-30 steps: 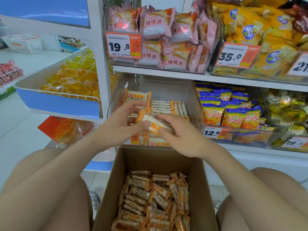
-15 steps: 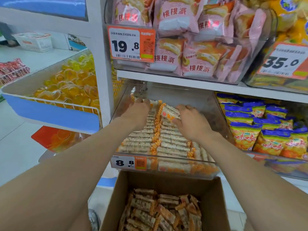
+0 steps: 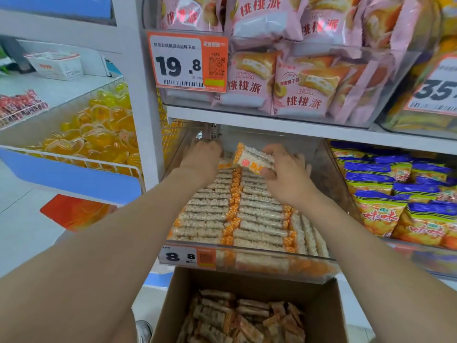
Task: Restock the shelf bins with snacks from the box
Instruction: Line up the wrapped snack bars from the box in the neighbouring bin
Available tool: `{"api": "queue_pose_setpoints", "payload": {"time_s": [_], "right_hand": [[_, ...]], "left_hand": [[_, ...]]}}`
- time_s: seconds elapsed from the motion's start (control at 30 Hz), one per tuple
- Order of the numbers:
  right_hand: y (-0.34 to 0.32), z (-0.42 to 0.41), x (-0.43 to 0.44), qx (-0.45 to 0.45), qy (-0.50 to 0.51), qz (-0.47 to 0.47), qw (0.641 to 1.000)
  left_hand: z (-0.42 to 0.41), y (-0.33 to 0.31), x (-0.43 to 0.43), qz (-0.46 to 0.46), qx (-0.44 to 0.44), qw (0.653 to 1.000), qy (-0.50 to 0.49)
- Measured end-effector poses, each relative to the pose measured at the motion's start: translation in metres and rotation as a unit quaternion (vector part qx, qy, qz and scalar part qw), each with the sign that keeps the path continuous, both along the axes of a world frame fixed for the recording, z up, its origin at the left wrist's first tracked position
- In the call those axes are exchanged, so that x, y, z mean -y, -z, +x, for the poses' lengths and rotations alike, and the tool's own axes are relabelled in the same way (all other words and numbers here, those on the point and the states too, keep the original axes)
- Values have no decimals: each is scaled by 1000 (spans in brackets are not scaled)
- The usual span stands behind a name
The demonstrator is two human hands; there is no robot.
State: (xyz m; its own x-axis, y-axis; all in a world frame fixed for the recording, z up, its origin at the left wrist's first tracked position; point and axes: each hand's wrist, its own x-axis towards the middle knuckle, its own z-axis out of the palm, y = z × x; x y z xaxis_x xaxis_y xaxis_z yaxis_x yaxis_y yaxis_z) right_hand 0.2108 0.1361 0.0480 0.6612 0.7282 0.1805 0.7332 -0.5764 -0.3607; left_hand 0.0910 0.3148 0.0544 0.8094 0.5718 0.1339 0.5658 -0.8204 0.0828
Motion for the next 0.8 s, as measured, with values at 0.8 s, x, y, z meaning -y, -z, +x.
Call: {"api": "queue_pose_setpoints", "payload": {"time_s": [0.8], "right_hand": [[19,-46,-64,-82,-96,2,992]], "left_hand": [[-64,-8,56,-134,-203,970,-9]]}}
